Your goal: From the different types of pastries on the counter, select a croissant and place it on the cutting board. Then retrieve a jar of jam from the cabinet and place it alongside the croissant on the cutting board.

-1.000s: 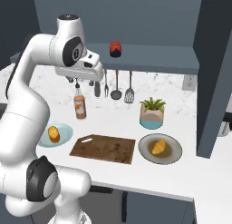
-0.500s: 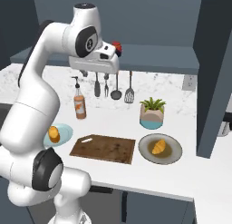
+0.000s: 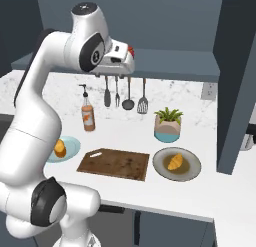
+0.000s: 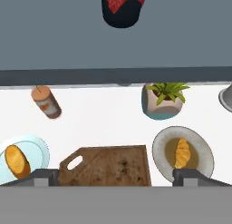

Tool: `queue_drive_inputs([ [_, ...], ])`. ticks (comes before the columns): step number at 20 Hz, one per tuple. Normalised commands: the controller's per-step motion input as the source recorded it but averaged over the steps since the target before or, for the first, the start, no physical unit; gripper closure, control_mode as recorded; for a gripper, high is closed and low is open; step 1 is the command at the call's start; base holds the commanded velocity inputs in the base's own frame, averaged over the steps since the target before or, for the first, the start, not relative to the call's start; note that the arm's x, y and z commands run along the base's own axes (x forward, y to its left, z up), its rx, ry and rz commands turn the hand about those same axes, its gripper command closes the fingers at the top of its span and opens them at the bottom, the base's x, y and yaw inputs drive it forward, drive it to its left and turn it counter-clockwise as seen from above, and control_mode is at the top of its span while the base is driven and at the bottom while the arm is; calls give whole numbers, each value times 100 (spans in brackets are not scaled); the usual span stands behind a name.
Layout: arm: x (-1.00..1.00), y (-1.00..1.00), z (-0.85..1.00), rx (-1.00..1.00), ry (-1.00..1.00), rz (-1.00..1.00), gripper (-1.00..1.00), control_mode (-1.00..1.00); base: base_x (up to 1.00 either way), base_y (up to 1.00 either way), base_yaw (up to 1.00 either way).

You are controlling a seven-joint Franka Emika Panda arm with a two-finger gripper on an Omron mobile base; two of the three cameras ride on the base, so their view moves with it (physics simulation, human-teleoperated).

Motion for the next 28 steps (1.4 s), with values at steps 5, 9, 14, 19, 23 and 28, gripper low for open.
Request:
queue_drive_inputs([
  [5,0,0,30,0,-11,-2,-100,-100,0,0,0],
  [9,6,-1,40,0,-2,-2,-100,-100,0,0,0],
  [14,33,0,42,0,0,-3,-100,-100,0,0,0],
  [19,36,0,16,0,0,-3,-100,-100,0,0,0],
  [23,42,0,0,0,0,-3,-100,-100,0,0,0],
  [28,54,0,0,-1,-1,0,-100,-100,0,0,0],
])
